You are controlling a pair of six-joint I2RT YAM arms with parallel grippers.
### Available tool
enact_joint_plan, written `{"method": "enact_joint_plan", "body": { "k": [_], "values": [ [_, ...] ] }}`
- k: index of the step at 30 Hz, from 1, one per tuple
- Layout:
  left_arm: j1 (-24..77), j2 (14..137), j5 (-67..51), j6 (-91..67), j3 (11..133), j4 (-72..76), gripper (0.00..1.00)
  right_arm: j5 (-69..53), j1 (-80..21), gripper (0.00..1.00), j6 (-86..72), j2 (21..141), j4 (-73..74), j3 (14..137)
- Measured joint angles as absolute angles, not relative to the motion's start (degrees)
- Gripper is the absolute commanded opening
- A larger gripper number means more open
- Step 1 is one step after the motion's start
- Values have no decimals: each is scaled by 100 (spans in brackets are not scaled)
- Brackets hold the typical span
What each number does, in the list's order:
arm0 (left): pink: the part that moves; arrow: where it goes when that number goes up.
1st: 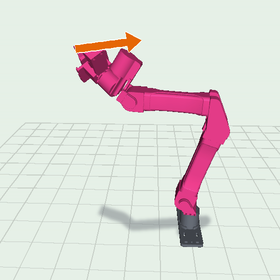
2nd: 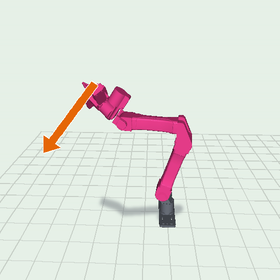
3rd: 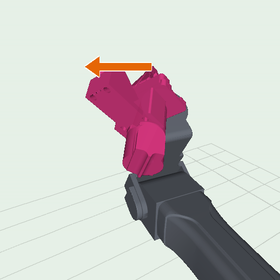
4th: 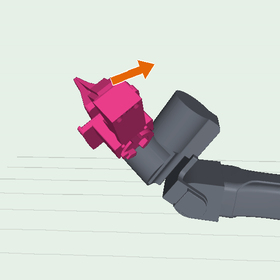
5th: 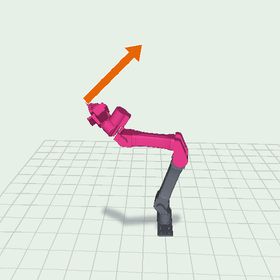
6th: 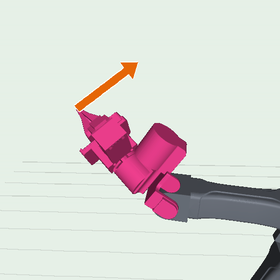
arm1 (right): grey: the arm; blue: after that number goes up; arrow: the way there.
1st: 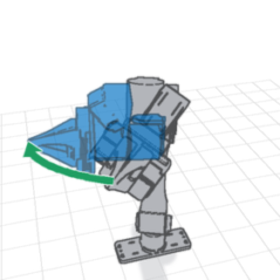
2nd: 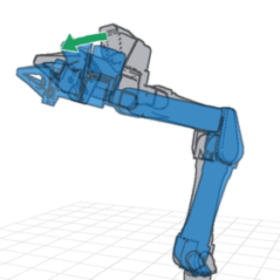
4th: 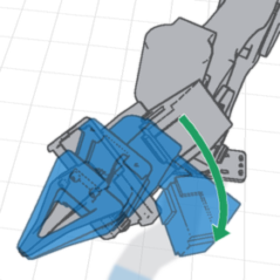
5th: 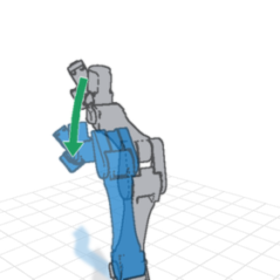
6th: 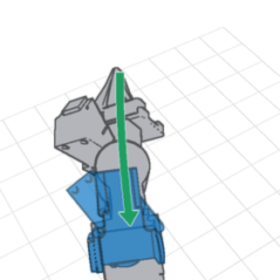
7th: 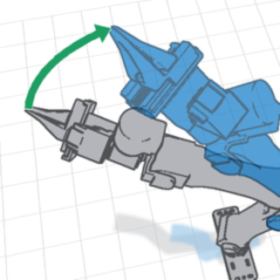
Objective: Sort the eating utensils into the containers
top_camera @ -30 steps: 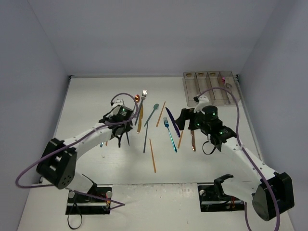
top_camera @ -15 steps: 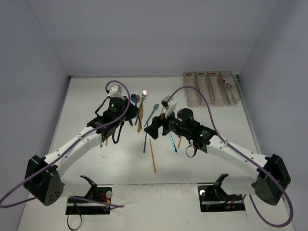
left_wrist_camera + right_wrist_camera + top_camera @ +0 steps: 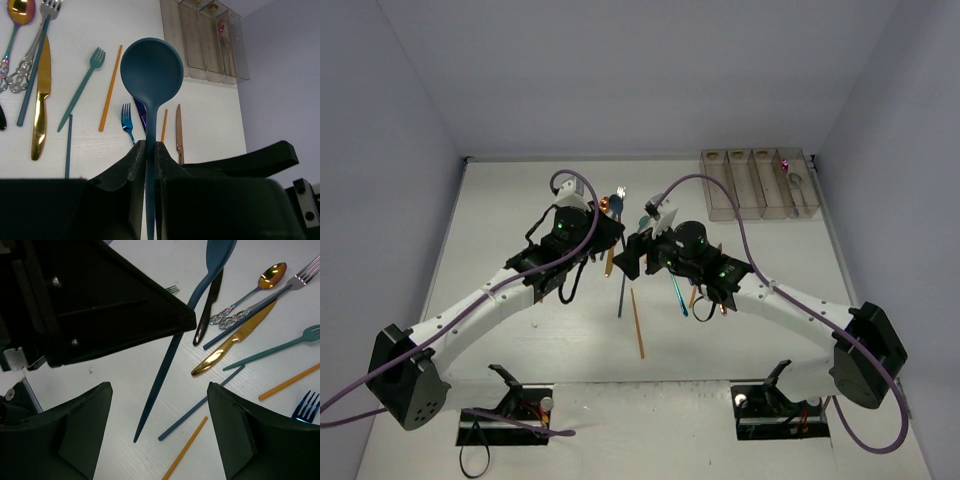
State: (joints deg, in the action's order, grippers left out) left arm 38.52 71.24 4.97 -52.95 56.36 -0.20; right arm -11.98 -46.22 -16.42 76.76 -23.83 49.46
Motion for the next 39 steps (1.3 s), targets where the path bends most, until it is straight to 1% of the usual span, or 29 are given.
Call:
{"method": "enact_joint_plan", "body": {
  "k": [2, 4, 6, 7, 10, 11, 13, 16, 17, 18, 19, 23, 26, 31, 36, 38, 39],
  "values": [
    [3896, 7116, 518, -5292, 5636, -5, 0, -1153, -4622, 54, -1651, 7733, -2417, 4981],
    [3936, 7113, 551, -5280, 5636, 6, 0, -1101, -4622, 40, -1659, 7780, -2456, 5011],
    [3964, 7113, 577, -5272, 5636, 14, 0, -1059, -4622, 30, -1683, 7822, -2488, 5031],
    [3975, 7113, 588, -5270, 5636, 15, 0, -1039, -4622, 22, -1693, 7843, -2508, 5037],
    [3981, 7113, 614, -5264, 5636, 33, 0, -995, -4622, 2, -1723, 7876, -2539, 5041],
    [3981, 7113, 626, -5261, 5636, 39, 0, -942, -4622, 0, -1754, 7879, -2537, 5041],
    [3980, 7107, 657, -5256, 5637, 63, 12, -824, -4604, 0, -1800, 7895, -2526, 5041],
    [3981, 7111, 687, -5233, 5638, 76, 51, -754, -4615, 0, -1816, 7907, -2533, 5041],
    [3981, 7111, 698, -5198, 5638, 79, 62, -722, -4617, 0, -1813, 7907, -2535, 5041],
    [3981, 7111, 717, -5159, 5637, 69, 72, -677, -4617, 0, -1808, 7907, -2535, 5041],
    [3981, 7111, 745, -5116, 5636, 48, 76, -620, -4617, 0, -1802, 7907, -2531, 5041],
    [3981, 7111, 996, -4877, 5647, -218, 84, -123, -4613, 0, -1787, 7908, -2355, 5059],
    [3980, 7063, 1353, -4561, 5664, -609, 85, 321, -4481, 0, -1759, 7925, -2134, 5115],
    [3770, 6717, 1896, -3850, 5670, -1223, 85, 721, -3528, 0, -1576, 8148, -1824, 5412],
    [2727, 6302, 1836, -3234, 5680, -1725, 85, 986, -2389, 0, -1120, 8576, -1606, 5933],
    [2205, 6194, 1702, -2958, 5680, -1912, 85, 1016, -1966, 0, -853, 8873, -1472, 6361],
    [2097, 6178, 1684, -2854, 5680, -1962, 85, 1071, -1769, 0, -653, 9077, -1402, 6631]
  ]
}}
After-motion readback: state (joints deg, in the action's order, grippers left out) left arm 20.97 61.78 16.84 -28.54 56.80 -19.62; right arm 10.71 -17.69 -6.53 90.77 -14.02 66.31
